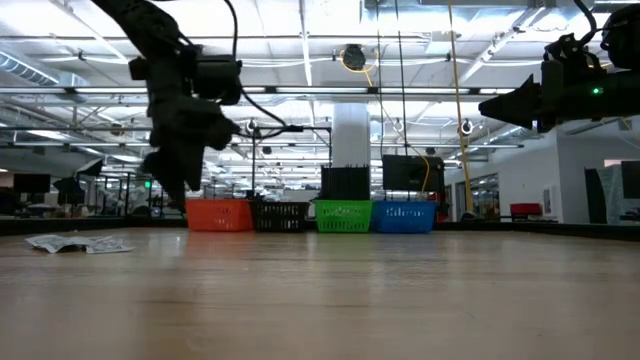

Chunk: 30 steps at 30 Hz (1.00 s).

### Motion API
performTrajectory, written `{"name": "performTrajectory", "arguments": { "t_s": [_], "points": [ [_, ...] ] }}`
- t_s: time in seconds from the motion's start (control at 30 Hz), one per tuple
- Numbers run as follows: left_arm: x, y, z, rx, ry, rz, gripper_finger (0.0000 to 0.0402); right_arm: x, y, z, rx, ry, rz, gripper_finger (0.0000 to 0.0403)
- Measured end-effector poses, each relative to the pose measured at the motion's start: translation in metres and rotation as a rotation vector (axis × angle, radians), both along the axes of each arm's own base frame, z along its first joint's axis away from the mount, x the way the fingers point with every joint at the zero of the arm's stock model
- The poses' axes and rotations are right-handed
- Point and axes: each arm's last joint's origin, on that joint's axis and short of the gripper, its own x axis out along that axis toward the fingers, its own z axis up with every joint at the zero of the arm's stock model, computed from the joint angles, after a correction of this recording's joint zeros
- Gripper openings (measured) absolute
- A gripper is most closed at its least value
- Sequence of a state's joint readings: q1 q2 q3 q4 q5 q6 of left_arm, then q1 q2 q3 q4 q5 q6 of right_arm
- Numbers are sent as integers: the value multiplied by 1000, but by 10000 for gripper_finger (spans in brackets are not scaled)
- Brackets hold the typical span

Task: Pick & Place First Aid Supplies
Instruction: Put the red packet into the orange bin

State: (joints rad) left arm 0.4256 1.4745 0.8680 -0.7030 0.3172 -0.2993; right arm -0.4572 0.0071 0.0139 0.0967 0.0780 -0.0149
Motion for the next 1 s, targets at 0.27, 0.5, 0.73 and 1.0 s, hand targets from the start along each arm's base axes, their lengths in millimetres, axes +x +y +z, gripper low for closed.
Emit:
{"name": "performTrajectory", "arguments": {
  "t_s": [0.27, 0.5, 0.73, 1.0],
  "points": [
    [-23, -20, -15, -97, 88, 185, 283, 0, 0, 0, 0, 0, 0, 139],
    [-32, -35, -24, -154, 154, 285, 282, 0, 0, 0, 0, 0, 0, 139],
    [-41, -51, -32, -199, 221, 363, 282, 0, 0, 0, 0, 0, 0, 139],
    [-49, -64, -44, -188, 273, 388, 282, 0, 0, 0, 0, 0, 0, 139]
  ]
}}
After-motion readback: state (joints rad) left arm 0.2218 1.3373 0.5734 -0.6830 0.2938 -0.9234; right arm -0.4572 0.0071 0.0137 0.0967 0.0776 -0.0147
